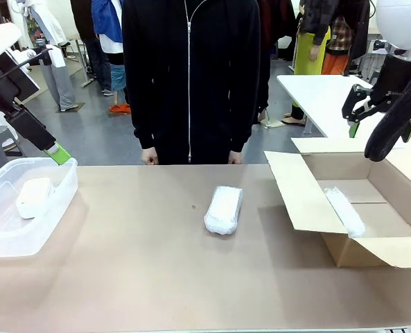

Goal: Separate and place wrapped and unwrapped clocks.
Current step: If the picked Digital clock is wrapped, place it in the Package Box ; if not, place it in the Organizing box, then pick up the Digital clock indicated by the person.

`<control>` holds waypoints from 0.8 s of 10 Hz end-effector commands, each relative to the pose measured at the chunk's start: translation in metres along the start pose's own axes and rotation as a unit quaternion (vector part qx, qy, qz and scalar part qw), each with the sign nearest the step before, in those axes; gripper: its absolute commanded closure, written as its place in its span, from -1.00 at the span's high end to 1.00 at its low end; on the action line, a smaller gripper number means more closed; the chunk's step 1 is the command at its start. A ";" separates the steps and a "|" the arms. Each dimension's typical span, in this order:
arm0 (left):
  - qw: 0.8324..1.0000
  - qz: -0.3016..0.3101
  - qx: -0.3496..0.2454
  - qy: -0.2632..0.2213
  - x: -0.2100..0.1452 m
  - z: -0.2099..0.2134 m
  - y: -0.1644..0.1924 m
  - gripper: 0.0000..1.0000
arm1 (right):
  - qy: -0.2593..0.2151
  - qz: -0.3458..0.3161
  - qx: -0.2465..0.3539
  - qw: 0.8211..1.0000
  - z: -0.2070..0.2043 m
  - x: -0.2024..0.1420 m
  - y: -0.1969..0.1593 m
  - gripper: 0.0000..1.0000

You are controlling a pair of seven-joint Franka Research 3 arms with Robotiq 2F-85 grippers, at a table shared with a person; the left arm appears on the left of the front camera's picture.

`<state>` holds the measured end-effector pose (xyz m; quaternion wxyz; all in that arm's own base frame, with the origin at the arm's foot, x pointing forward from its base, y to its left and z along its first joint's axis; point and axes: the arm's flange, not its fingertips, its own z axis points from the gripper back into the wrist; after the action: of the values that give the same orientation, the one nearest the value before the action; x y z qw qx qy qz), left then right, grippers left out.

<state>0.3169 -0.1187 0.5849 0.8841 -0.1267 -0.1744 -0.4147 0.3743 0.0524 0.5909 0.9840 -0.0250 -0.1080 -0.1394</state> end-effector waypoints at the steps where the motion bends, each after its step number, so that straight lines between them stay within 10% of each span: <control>1: 1.000 0.000 0.002 -0.004 0.000 0.000 0.000 1.00 | 0.014 -0.004 0.017 1.000 -0.002 0.001 -0.004 1.00; 8: 1.000 0.000 0.002 -0.004 0.000 0.000 0.000 1.00 | 0.014 -0.004 0.017 1.000 -0.002 0.001 -0.004 1.00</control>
<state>0.3169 -0.1187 0.5849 0.8841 -0.1267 -0.1744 -0.4147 0.3745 0.0479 0.5907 0.9837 -0.0215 -0.1053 -0.1442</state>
